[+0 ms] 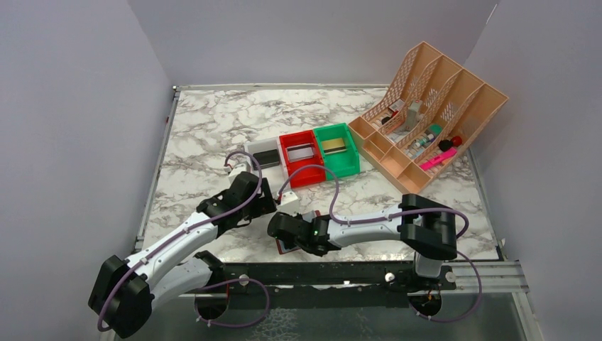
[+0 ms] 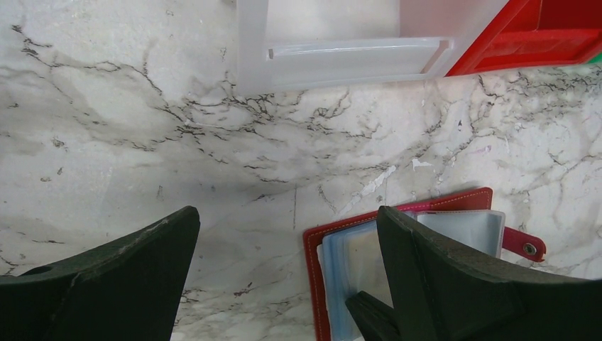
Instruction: Take the credit cards out of the card holder
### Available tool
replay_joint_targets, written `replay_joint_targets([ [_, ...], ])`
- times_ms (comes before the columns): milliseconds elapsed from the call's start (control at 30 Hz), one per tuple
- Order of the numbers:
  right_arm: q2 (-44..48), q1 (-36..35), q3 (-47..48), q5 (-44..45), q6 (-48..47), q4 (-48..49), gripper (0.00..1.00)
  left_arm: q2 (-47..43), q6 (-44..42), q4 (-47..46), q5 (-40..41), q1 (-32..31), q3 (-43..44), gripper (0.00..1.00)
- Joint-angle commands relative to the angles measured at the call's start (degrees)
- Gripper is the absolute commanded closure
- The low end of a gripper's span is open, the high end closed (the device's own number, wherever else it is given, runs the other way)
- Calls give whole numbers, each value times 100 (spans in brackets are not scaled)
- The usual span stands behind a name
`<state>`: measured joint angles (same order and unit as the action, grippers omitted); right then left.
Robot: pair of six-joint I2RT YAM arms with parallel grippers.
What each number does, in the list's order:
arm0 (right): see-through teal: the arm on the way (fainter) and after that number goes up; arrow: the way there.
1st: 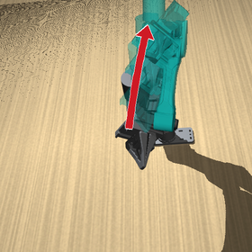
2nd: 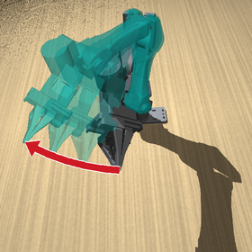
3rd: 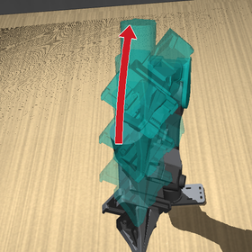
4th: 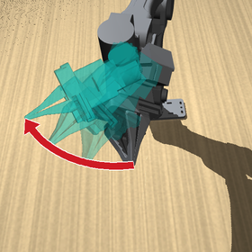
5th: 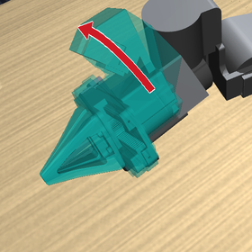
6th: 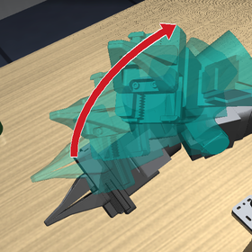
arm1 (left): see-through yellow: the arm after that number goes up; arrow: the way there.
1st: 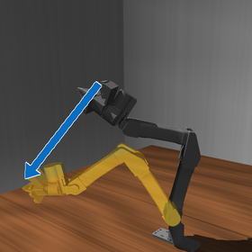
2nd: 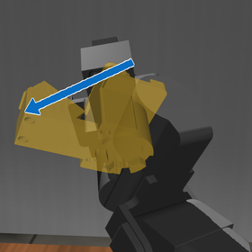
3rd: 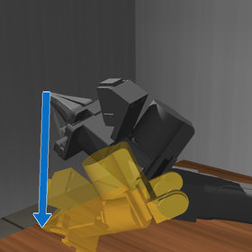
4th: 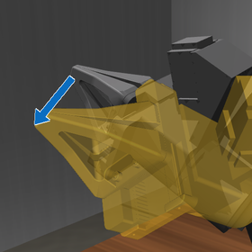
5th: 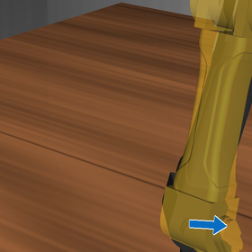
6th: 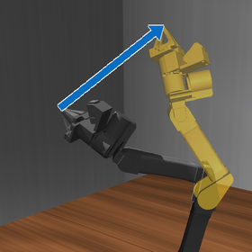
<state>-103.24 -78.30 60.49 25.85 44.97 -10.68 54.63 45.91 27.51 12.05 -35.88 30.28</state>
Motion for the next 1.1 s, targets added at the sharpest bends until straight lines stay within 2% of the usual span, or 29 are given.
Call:
replay_joint_targets([
  [0,-169,-1,123,-3,44,-339,99,1,176,37,40,-17,187,1],
  [333,354,-6,38,207,-15,-260,99,-492,156,24,-5,-16,-93,1],
  [433,509,29,-29,447,12,-282,99,-604,127,-88,-174,-17,-262,1],
  [667,753,76,-139,376,-113,-222,99,-570,24,-334,-586,-16,-321,1],
  [700,711,71,-108,311,-138,-250,94,-566,23,-334,-570,-16,-310,1],
  [867,385,64,66,277,-43,-548,47,-707,89,-312,-328,-16,-315,1],
  [900,334,68,94,278,-43,-611,43,-760,104,-300,-279,-16,-325,1],
  [1067,9,66,243,280,-46,-778,36,-952,137,-229,-108,-18,-349,1],
])
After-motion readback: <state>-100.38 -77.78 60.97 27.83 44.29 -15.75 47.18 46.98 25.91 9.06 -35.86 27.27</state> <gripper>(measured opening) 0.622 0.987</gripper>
